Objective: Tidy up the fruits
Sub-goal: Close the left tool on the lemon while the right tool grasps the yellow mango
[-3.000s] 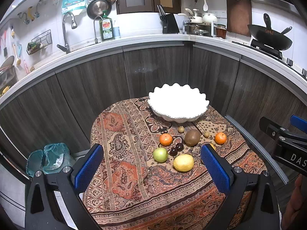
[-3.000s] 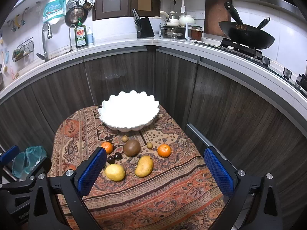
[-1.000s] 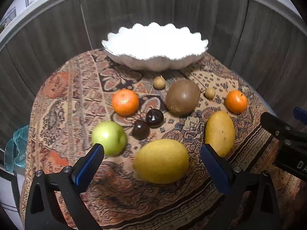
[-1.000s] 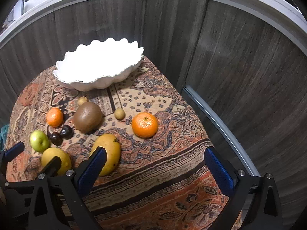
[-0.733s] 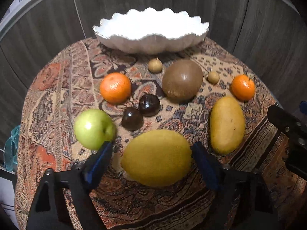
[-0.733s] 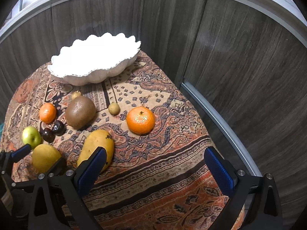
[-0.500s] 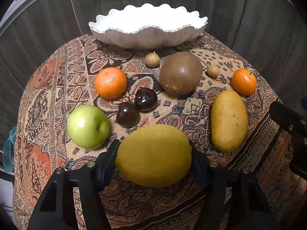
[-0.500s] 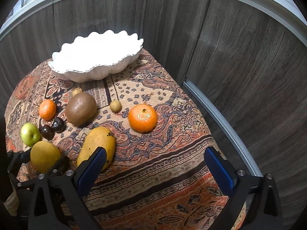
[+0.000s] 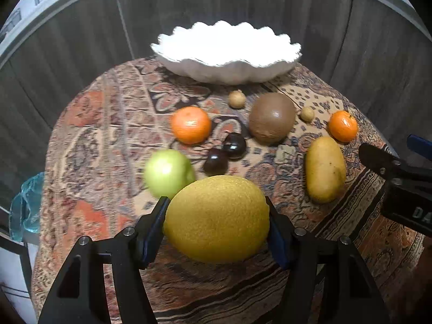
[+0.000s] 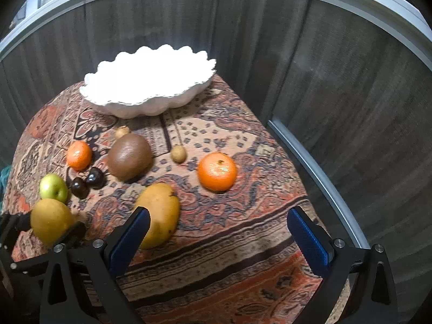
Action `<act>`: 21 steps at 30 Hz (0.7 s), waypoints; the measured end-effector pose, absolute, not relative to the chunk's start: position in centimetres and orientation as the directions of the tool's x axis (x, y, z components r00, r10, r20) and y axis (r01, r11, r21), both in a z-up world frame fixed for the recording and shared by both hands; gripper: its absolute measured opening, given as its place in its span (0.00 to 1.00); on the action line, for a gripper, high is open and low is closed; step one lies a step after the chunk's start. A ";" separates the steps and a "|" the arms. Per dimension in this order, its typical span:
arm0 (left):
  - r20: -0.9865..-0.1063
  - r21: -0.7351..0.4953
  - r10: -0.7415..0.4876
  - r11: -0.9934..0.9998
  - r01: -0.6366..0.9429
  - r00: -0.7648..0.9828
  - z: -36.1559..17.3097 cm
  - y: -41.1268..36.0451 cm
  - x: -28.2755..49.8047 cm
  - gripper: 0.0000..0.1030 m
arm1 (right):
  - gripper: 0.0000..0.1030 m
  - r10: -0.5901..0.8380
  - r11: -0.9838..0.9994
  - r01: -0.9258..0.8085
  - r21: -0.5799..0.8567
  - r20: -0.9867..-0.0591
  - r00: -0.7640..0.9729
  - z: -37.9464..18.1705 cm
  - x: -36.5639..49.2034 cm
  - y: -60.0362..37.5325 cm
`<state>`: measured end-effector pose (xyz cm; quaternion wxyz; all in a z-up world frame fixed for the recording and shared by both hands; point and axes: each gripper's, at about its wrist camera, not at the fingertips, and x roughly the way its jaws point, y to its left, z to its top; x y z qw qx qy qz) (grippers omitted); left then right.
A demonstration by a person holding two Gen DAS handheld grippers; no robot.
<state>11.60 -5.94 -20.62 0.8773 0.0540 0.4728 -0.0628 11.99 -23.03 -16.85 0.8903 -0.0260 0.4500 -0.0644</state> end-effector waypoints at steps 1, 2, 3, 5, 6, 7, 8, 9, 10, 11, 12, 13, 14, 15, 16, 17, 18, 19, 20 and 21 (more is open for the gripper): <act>-0.834 0.036 -0.054 0.988 0.152 0.550 -20.4 -5.5 11.5 0.63 | 0.99 -0.130 0.992 0.083 -0.100 -0.801 0.585 -16.9 12.1 -22.7; -0.832 0.035 -0.050 0.989 0.143 0.553 -20.2 -5.1 11.4 0.63 | 0.99 -0.121 0.993 0.075 -0.096 -0.803 0.583 -17.0 12.2 -22.3; -0.830 0.033 -0.048 0.990 0.135 0.556 -20.1 -4.7 11.4 0.63 | 0.99 -0.112 0.994 0.067 -0.090 -0.807 0.580 -17.1 12.4 -22.0; -0.824 0.035 -0.037 0.993 0.116 0.565 -19.7 -3.9 11.2 0.63 | 0.99 -0.101 0.995 0.056 -0.084 -0.809 0.579 -17.2 12.7 -21.3; -0.821 0.036 -0.033 0.993 0.109 0.569 -19.6 -3.5 11.2 0.63 | 0.99 -0.098 0.995 0.051 -0.084 -0.810 0.578 -17.2 12.9 -20.9; -0.818 0.037 -0.028 0.994 0.101 0.574 -19.5 -3.2 11.1 0.63 | 0.99 -0.097 0.995 0.047 -0.085 -0.810 0.578 -17.3 13.2 -20.6; -0.815 0.039 -0.021 0.995 0.091 0.579 -19.5 -2.7 11.1 0.63 | 0.99 -0.096 0.995 0.043 -0.087 -0.809 0.579 -17.4 13.4 -20.3; -0.813 0.038 -0.016 0.996 0.081 0.582 -19.5 -2.4 11.1 0.63 | 0.99 -0.098 0.995 0.040 -0.092 -0.810 0.578 -17.6 13.7 -19.8; -0.814 0.035 -0.014 0.997 0.073 0.581 -19.5 -2.0 11.2 0.63 | 0.99 -0.098 0.995 0.039 -0.093 -0.812 0.575 -17.7 13.8 -19.6; -0.814 0.027 -0.014 0.998 0.062 0.581 -19.5 -1.6 11.2 0.63 | 0.99 -0.096 0.995 0.038 -0.091 -0.815 0.571 -18.0 14.1 -19.4; -0.814 0.022 -0.014 0.998 0.054 0.581 -19.5 -1.3 11.3 0.63 | 0.99 -0.097 0.995 0.039 -0.092 -0.818 0.567 -18.2 14.4 -19.1; -0.811 0.018 -0.013 0.999 0.047 0.584 -19.5 -1.0 11.3 0.63 | 0.99 -0.100 0.995 0.040 -0.094 -0.820 0.563 -18.5 14.6 -18.9; -0.810 0.018 -0.011 0.999 0.044 0.587 -19.5 -0.9 11.3 0.63 | 0.99 -0.102 0.995 0.040 -0.096 -0.822 0.560 -18.7 14.7 -18.8; -0.808 0.017 -0.010 0.999 0.040 0.589 -19.5 -0.8 11.3 0.63 | 0.99 -0.108 0.994 0.042 -0.102 -0.825 0.555 -19.0 14.9 -18.6; -0.808 0.015 -0.011 0.999 0.039 0.590 -19.5 -0.7 11.3 0.63 | 0.99 -0.116 0.993 0.044 -0.109 -0.827 0.551 -19.3 15.1 -18.4; -0.807 0.015 -0.010 0.999 0.037 0.591 -19.5 -0.6 11.2 0.63 | 0.98 -0.125 0.992 0.048 -0.118 -0.829 0.545 -19.6 15.2 -18.3; -0.807 0.014 -0.010 0.999 0.036 0.591 -19.5 -0.5 11.2 0.63 | 0.95 -0.136 0.991 0.055 -0.126 -0.834 0.535 -20.0 15.4 -18.3; -0.806 0.012 -0.011 0.999 0.034 0.591 -19.5 -0.4 11.2 0.63 | 0.94 -0.139 0.990 0.060 -0.127 -0.840 0.524 -20.4 15.6 -18.3; -0.805 0.010 -0.011 0.999 0.031 0.593 -19.5 -0.3 11.2 0.63 | 0.91 -0.143 0.990 0.066 -0.127 -0.846 0.515 -20.8 15.7 -18.4; -0.804 0.009 -0.011 1.000 0.030 0.595 -19.4 -0.3 11.2 0.63 | 0.87 -0.147 0.989 0.073 -0.128 -0.851 0.504 -21.1 15.9 -18.4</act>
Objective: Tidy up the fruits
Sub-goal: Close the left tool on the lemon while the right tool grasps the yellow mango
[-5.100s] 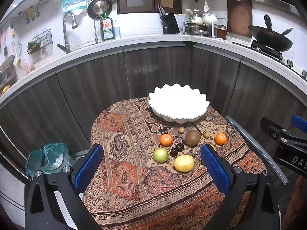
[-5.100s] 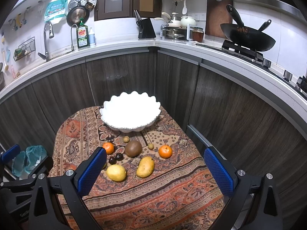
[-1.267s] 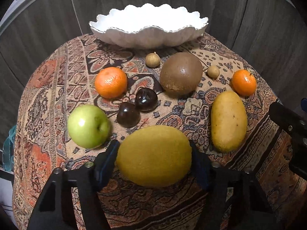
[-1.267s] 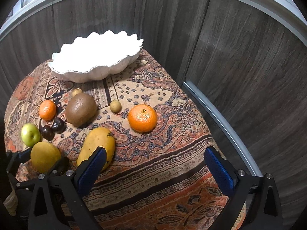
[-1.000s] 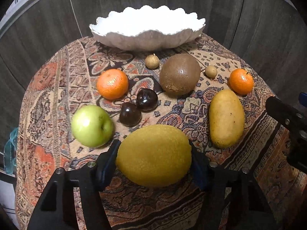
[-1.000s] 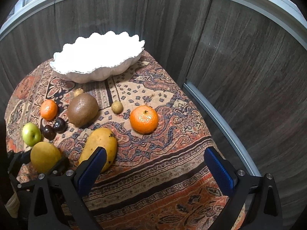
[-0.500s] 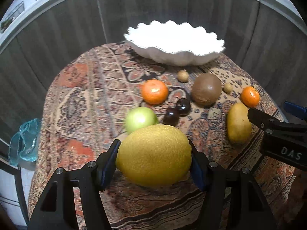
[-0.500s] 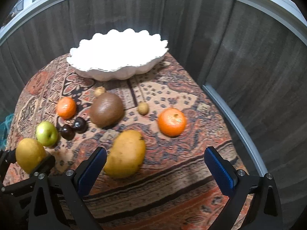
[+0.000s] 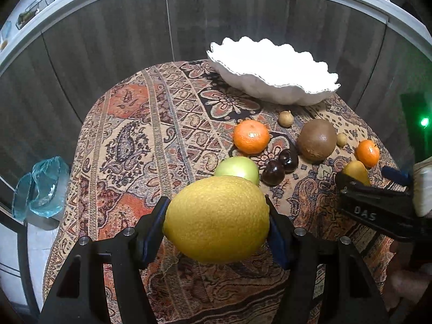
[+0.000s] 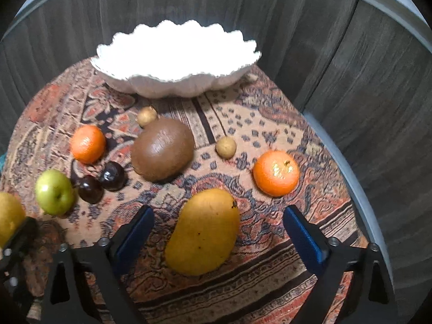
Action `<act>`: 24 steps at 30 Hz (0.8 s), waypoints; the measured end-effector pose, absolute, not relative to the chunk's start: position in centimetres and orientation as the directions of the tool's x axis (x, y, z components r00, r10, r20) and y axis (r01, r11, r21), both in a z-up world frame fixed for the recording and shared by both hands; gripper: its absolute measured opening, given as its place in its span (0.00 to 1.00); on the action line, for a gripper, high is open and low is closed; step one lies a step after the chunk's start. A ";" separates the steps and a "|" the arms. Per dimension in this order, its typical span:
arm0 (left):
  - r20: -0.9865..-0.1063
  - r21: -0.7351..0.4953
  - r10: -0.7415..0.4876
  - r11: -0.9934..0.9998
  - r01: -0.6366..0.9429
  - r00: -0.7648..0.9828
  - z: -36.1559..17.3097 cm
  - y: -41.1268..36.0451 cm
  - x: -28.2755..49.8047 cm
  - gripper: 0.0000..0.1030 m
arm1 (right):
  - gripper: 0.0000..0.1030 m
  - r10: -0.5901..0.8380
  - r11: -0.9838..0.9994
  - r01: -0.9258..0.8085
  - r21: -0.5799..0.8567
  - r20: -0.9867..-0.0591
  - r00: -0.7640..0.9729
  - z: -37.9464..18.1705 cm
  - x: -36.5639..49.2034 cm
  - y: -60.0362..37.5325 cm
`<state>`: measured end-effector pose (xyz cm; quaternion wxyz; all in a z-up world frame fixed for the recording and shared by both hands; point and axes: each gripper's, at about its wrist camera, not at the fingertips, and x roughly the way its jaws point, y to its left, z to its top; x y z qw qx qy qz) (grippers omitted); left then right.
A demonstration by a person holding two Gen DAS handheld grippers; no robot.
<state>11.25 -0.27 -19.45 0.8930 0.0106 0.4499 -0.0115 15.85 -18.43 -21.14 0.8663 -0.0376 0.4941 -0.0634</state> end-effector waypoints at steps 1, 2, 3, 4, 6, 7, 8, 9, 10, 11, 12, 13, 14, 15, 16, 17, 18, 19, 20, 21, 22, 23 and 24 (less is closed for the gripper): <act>-0.802 0.007 -0.012 1.000 0.030 0.598 -19.4 -0.2 11.3 0.63 | 0.85 -0.146 0.989 0.075 -0.125 -0.856 0.495 -21.4 16.0 -18.4; -0.801 0.007 -0.012 1.000 0.030 0.599 -19.4 -0.2 11.3 0.63 | 0.82 -0.142 0.990 0.075 -0.121 -0.861 0.488 -21.7 16.1 -18.4; -0.801 0.006 -0.014 1.000 0.030 0.599 -19.4 -0.2 11.3 0.63 | 0.80 -0.140 0.990 0.075 -0.118 -0.866 0.479 -22.0 16.2 -18.3; -0.801 0.004 -0.014 1.000 0.030 0.598 -19.4 -0.2 11.3 0.63 | 0.79 -0.135 0.991 0.075 -0.113 -0.871 0.472 -22.3 16.3 -18.3; -0.802 0.002 -0.016 1.000 0.028 0.597 -19.4 -0.2 11.2 0.63 | 0.69 -0.121 0.992 0.075 -0.097 -0.880 0.458 -22.8 16.3 -18.4; -0.801 0.003 -0.015 1.000 0.029 0.598 -19.4 -0.2 11.2 0.63 | 0.66 -0.111 0.994 0.072 -0.088 -0.884 0.454 -23.0 16.4 -18.4; -0.800 0.003 -0.015 1.000 0.028 0.599 -19.3 -0.2 11.2 0.63 | 0.63 -0.102 0.994 0.070 -0.078 -0.883 0.458 -23.1 16.4 -18.4; -0.800 0.002 -0.015 1.000 0.028 0.600 -19.3 -0.2 11.3 0.63 | 0.58 -0.094 0.995 0.065 -0.072 -0.883 0.461 -23.1 16.4 -18.4; -0.799 0.002 -0.015 1.000 0.027 0.601 -19.2 -0.2 11.2 0.63 | 0.56 -0.091 0.996 0.063 -0.069 -0.882 0.463 -23.1 16.4 -18.4; -0.798 0.003 -0.014 1.000 0.027 0.602 -19.2 -0.3 11.2 0.63 | 0.54 -0.088 0.996 0.064 -0.066 -0.880 0.467 -23.0 16.4 -18.4; -0.798 0.004 -0.014 1.000 0.028 0.603 -19.1 -0.3 11.2 0.63 | 0.52 -0.080 0.996 0.066 -0.056 -0.879 0.470 -22.9 16.4 -18.6; -0.797 0.004 -0.014 1.000 0.028 0.604 -19.1 -0.3 11.2 0.63 | 0.52 -0.074 0.997 0.066 -0.048 -0.879 0.470 -22.9 16.3 -18.7; -0.796 0.004 -0.014 1.000 0.029 0.605 -19.0 -0.4 11.1 0.63 | 0.52 -0.071 0.997 0.065 -0.045 -0.880 0.470 -22.8 16.0 -18.5; -0.795 0.005 -0.014 1.000 0.029 0.606 -18.9 -0.5 11.1 0.63 | 0.51 -0.063 0.997 0.061 -0.039 -0.880 0.470 -22.7 16.0 -18.6; -0.795 0.005 -0.014 1.000 0.030 0.607 -18.9 -0.5 11.1 0.63 | 0.51 -0.059 0.998 0.059 -0.035 -0.881 0.469 -22.7 16.0 -18.5; -0.794 0.005 -0.014 1.000 0.029 0.607 -18.8 -0.5 11.1 0.63 | 0.51 -0.052 0.998 0.058 -0.029 -0.881 0.470 -22.6 15.9 -18.6; -0.794 0.004 -0.014 1.000 0.029 0.608 -18.7 -0.5 11.1 0.63 | 0.51 -0.049 0.998 0.058 -0.024 -0.881 0.472 -22.4 15.7 -18.5; -0.793 0.005 -0.013 1.000 0.028 0.609 -18.7 -0.5 11.1 0.63 | 0.51 -0.045 0.998 0.057 -0.020 -0.880 0.474 -22.2 15.6 -18.5; -0.791 0.007 -0.011 1.000 0.027 0.611 -18.5 -0.5 11.0 0.63 | 0.51 -0.042 0.998 0.057 -0.017 -0.878 0.476 -22.0 15.4 -18.4; -0.790 0.007 -0.011 1.000 0.026 0.613 -18.4 -0.5 11.0 0.63 | 0.50 -0.040 0.998 0.057 -0.014 -0.876 0.481 -21.7 15.3 -18.5; -0.789 0.005 -0.012 1.000 0.026 0.614 -18.3 -0.5 11.1 0.63 | 0.50 -0.038 0.998 0.056 -0.012 -0.874 0.485 -21.4 15.1 -18.4; -0.788 0.005 -0.012 1.000 0.025 0.616 -18.1 -0.5 11.1 0.63 | 0.50 -0.036 0.998 0.056 -0.010 -0.870 0.492 -21.1 15.2 -18.5; -0.786 0.005 -0.011 1.000 0.025 0.619 -18.0 -0.5 11.1 0.63 | 0.50 -0.033 0.998 0.055 -0.007 -0.866 0.499 -20.7 15.1 -18.5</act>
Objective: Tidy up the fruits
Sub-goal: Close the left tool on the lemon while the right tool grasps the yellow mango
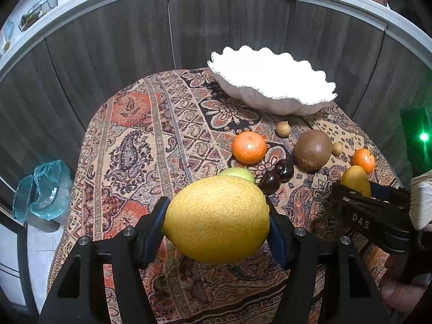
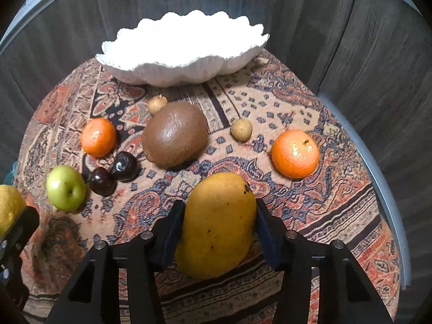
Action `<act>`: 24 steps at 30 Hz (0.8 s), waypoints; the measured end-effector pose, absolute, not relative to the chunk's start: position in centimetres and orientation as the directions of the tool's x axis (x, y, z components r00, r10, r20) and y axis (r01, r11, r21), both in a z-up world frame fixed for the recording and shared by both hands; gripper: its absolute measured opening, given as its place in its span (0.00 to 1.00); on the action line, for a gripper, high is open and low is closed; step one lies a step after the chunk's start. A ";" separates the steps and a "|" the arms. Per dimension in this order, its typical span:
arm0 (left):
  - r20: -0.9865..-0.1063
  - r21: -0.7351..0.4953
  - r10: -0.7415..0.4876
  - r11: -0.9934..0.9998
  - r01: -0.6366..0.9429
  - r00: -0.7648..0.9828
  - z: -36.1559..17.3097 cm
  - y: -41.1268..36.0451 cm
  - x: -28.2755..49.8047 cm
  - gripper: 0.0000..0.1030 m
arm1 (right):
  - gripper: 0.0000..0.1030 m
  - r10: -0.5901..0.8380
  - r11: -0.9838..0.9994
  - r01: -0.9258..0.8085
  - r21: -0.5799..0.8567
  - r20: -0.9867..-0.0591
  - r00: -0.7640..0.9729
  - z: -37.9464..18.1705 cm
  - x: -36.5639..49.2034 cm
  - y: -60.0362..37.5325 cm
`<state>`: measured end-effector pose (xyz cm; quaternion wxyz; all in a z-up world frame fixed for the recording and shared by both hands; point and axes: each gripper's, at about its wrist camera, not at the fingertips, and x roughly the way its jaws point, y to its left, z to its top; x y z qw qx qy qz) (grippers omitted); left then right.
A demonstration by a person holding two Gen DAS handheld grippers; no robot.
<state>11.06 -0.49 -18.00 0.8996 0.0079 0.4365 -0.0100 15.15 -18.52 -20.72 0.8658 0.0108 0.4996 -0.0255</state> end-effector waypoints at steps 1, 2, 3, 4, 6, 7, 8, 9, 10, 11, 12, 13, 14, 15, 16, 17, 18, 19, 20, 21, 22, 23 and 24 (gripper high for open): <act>-0.783 0.006 -0.011 1.000 0.025 0.622 -17.8 -0.5 11.1 0.63 | 0.50 -0.031 0.999 0.052 -0.006 -0.862 0.507 -20.4 15.1 -18.5; -0.782 0.005 -0.011 1.000 0.024 0.623 -17.7 -0.5 11.1 0.63 | 0.50 -0.029 0.999 0.049 -0.005 -0.856 0.516 -19.9 15.0 -18.5; -0.782 0.002 -0.013 1.000 0.023 0.624 -17.5 -0.5 11.1 0.63 | 0.50 -0.028 0.999 0.047 -0.005 -0.853 0.521 -19.7 15.0 -18.5; -0.781 -0.001 -0.015 1.000 0.022 0.625 -17.3 -0.5 11.2 0.63 | 0.50 -0.026 0.999 0.043 -0.004 -0.849 0.528 -19.3 15.0 -18.5; -0.779 -0.001 -0.013 1.000 0.020 0.627 -17.0 -0.5 11.3 0.63 | 0.50 -0.019 0.999 0.040 0.003 -0.844 0.536 -18.7 15.0 -18.5; -0.777 -0.003 -0.014 1.000 0.019 0.629 -16.7 -0.5 11.4 0.63 | 0.50 -0.016 0.999 0.038 0.005 -0.841 0.541 -18.4 15.0 -18.5; -0.775 -0.004 -0.015 1.000 0.018 0.631 -16.6 -0.5 11.4 0.63 | 0.50 -0.013 0.999 0.036 0.007 -0.838 0.545 -18.1 15.0 -18.5; -0.772 -0.003 -0.014 1.000 0.019 0.636 -16.3 -0.6 11.4 0.63 | 0.50 -0.011 0.999 0.035 0.009 -0.835 0.550 -17.9 15.0 -18.6; -0.768 -0.001 -0.014 1.000 0.020 0.640 -16.0 -0.6 11.5 0.63 | 0.50 -0.009 0.999 0.033 0.011 -0.831 0.556 -17.5 15.0 -18.5; -0.766 -0.001 -0.014 1.000 0.020 0.643 -15.8 -0.7 11.6 0.63 | 0.50 -0.007 0.999 0.031 0.013 -0.828 0.561 -17.2 15.0 -18.5; -0.764 -0.002 -0.015 1.000 0.021 0.645 -15.6 -0.7 11.6 0.63 | 0.50 -0.004 0.999 0.030 0.016 -0.825 0.565 -16.9 15.0 -18.6; -0.760 -0.003 -0.016 1.000 0.021 0.649 -15.3 -0.8 11.8 0.63 | 0.50 -0.002 0.999 0.029 0.018 -0.821 0.571 -16.5 15.1 -18.6; -0.757 -0.003 -0.017 1.000 0.022 0.653 -15.1 -0.9 11.9 0.63 | 0.50 0.000 0.999 0.028 0.020 -0.818 0.575 -16.2 15.1 -18.6; -0.754 -0.002 -0.017 1.000 0.024 0.656 -14.8 -0.9 12.0 0.63 | 0.50 0.001 0.999 0.026 0.020 -0.813 0.583 -15.8 15.2 -18.7; -0.751 -0.002 -0.017 1.000 0.024 0.660 -14.6 -1.0 12.1 0.63 | 0.50 0.002 1.000 0.023 0.019 -0.807 0.590 -15.3 15.3 -18.7; -0.747 -0.002 -0.018 1.000 0.025 0.664 -14.3 -1.1 12.3 0.63 | 0.50 0.004 1.000 0.022 0.020 -0.804 0.595 -15.0 15.4 -18.8; -0.743 -0.001 -0.018 1.000 0.026 0.669 -14.0 -1.2 12.5 0.63 | 0.50 0.005 1.000 0.020 0.021 -0.799 0.602 -14.6 15.5 -18.8; -0.739 -0.001 -0.021 1.000 0.030 0.673 -13.7 -1.3 12.7 0.63 | 0.50 0.006 1.000 0.018 0.022 -0.794 0.608 -14.3 15.7 -18.9; -0.736 -0.002 -0.024 0.999 0.033 0.677 -13.5 -1.3 12.9 0.63 | 0.50 0.007 1.000 0.017 0.023 -0.789 0.615 -13.9 15.8 -18.9; -0.731 -0.005 -0.026 0.999 0.033 0.682 -13.1 -1.4 13.2 0.63 | 0.50 0.007 1.000 0.016 0.023 -0.783 0.621 -13.5 16.1 -19.1; -0.727 -0.006 -0.028 0.999 0.034 0.686 -12.9 -1.5 13.5 0.63 | 0.50 0.007 1.000 0.016 0.021 -0.777 0.629 -13.2 16.3 -19.2; -0.721 -0.005 -0.030 0.999 0.037 0.693 -12.6 -1.7 13.9 0.63 | 0.50 0.006 1.000 0.017 0.021 -0.773 0.634 -12.9 16.5 -19.3; -0.714 -0.002 -0.030 0.999 0.041 0.700 -12.2 -1.9 14.3 0.63 | 0.50 0.004 1.000 0.018 0.020 -0.768 0.641 -12.6 16.8 -19.4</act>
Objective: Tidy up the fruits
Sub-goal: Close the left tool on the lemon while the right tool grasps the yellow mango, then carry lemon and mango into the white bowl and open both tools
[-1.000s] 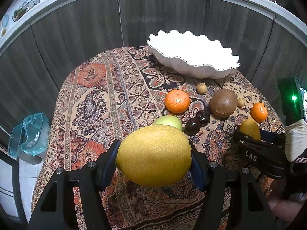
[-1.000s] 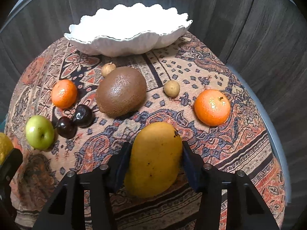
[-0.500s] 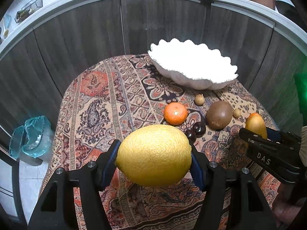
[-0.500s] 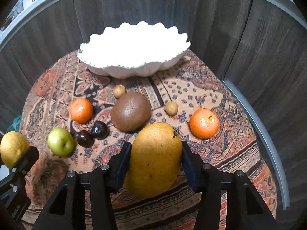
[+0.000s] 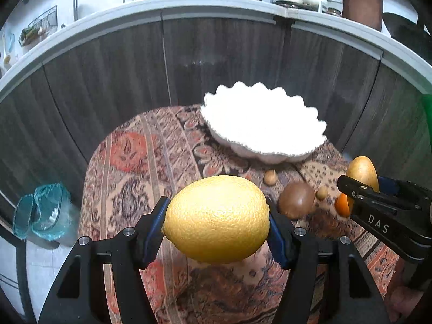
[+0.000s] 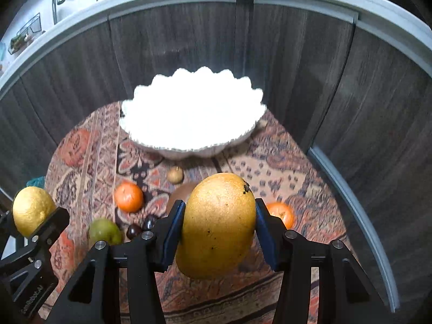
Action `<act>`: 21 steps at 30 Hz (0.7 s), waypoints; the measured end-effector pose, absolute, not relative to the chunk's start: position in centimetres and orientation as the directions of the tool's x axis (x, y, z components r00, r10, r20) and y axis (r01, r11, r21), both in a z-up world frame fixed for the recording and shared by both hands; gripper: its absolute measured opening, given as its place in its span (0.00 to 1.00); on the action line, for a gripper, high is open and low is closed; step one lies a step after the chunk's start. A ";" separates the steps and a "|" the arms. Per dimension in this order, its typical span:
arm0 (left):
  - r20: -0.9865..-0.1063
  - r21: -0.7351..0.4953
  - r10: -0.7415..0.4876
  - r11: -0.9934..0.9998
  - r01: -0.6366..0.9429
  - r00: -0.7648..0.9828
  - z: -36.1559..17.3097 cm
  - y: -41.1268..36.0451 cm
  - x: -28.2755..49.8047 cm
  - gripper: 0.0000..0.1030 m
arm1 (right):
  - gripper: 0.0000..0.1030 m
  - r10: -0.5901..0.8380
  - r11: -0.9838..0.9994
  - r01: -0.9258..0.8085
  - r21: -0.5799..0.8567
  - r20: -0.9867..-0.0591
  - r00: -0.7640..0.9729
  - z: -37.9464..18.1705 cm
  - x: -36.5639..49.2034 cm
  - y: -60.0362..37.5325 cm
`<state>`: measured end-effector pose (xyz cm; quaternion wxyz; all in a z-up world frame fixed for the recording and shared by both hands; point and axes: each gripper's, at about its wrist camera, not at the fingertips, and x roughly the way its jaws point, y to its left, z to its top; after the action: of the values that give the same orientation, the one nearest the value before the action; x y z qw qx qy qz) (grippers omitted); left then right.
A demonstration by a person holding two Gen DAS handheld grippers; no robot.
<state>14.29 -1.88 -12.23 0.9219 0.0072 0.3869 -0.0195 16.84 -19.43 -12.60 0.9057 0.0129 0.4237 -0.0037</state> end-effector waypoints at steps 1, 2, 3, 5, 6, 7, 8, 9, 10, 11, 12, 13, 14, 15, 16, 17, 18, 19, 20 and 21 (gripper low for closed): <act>-0.708 0.000 -0.032 0.999 0.045 0.706 -11.9 -2.0 14.6 0.63 | 0.50 0.003 1.000 0.018 0.020 -0.762 0.647 -12.3 17.2 -19.6; -0.701 0.001 -0.035 0.999 0.049 0.713 -11.6 -2.1 15.0 0.63 | 0.50 0.003 1.000 0.019 0.020 -0.758 0.653 -12.0 17.4 -19.7; -0.695 0.002 -0.037 0.999 0.054 0.718 -11.2 -2.2 15.4 0.63 | 0.50 0.001 1.000 0.020 0.019 -0.751 0.660 -11.7 17.7 -19.8; -0.681 0.005 -0.044 0.998 0.065 0.731 -10.5 -2.5 16.3 0.63 | 0.50 0.007 1.000 0.017 0.024 -0.735 0.679 -11.1 18.3 -20.2; -0.672 0.008 -0.048 0.997 0.071 0.739 -10.1 -2.6 16.8 0.63 | 0.50 0.005 1.000 0.015 0.021 -0.727 0.686 -10.8 18.7 -20.4; -0.666 0.009 -0.050 0.997 0.075 0.744 -9.8 -2.6 17.2 0.63 | 0.50 0.003 1.000 0.013 0.017 -0.721 0.693 -10.6 19.0 -20.5; -0.660 0.009 -0.053 0.997 0.079 0.749 -9.5 -2.7 17.7 0.63 | 0.50 0.003 1.000 0.011 0.015 -0.716 0.698 -10.3 19.4 -20.6; -0.656 0.009 -0.057 0.997 0.083 0.753 -9.2 -2.8 18.3 0.63 | 0.50 0.003 1.000 0.011 0.016 -0.711 0.703 -10.0 19.8 -20.6; -0.652 0.009 -0.059 0.996 0.086 0.756 -9.0 -2.9 18.9 0.63 | 0.50 0.003 1.000 0.012 0.016 -0.708 0.707 -9.7 20.4 -20.7; -0.650 0.008 -0.061 0.996 0.087 0.758 -8.8 -3.0 19.4 0.63 | 0.50 0.003 1.000 0.012 0.016 -0.705 0.709 -9.5 20.9 -20.8; -0.647 0.007 -0.065 0.996 0.091 0.760 -8.6 -3.1 20.0 0.63 | 0.50 0.002 1.000 0.012 0.015 -0.703 0.711 -9.4 21.4 -20.9; -0.643 0.008 -0.067 0.996 0.094 0.763 -8.4 -3.2 20.6 0.63 | 0.50 0.001 1.000 0.012 0.014 -0.700 0.714 -9.2 21.9 -20.9; -0.639 0.010 -0.066 0.996 0.094 0.766 -8.3 -3.3 21.0 0.63 | 0.50 0.000 1.000 0.012 0.012 -0.697 0.717 -9.0 22.4 -21.0; -0.637 0.011 -0.068 0.995 0.097 0.768 -8.2 -3.4 21.6 0.63 | 0.50 -0.001 1.000 0.014 0.013 -0.693 0.721 -8.8 23.0 -21.0; -0.639 0.011 -0.070 0.995 0.100 0.766 -8.1 -3.5 22.3 0.63 | 0.50 -0.001 1.000 0.016 0.016 -0.692 0.722 -8.7 23.5 -21.1; -0.640 0.008 -0.073 0.995 0.101 0.765 -8.0 -3.6 23.0 0.63 | 0.50 0.001 1.000 0.017 0.019 -0.690 0.723 -8.6 24.1 -21.2; -0.638 0.010 -0.073 0.995 0.103 0.766 -8.0 -3.7 23.6 0.63 | 0.50 0.000 1.000 0.018 0.019 -0.690 0.724 -8.5 24.8 -21.2; -0.634 0.010 -0.074 0.995 0.104 0.770 -7.9 -3.8 24.4 0.63 | 0.50 0.001 1.000 0.019 0.021 -0.690 0.723 -8.5 25.3 -21.2; -0.630 0.008 -0.077 0.994 0.105 0.773 -7.9 -3.8 24.8 0.63 | 0.50 0.003 1.000 0.019 0.024 -0.692 0.722 -8.5 25.9 -21.2; -0.627 0.006 -0.079 0.994 0.106 0.775 -7.8 -3.8 25.4 0.63 | 0.50 0.005 1.000 0.018 0.026 -0.694 0.720 -8.5 26.7 -21.3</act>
<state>25.37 -3.78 -7.85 0.9419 0.0204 0.3317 -0.0489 26.66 -21.26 -8.49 0.9273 0.0153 0.3740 -0.0037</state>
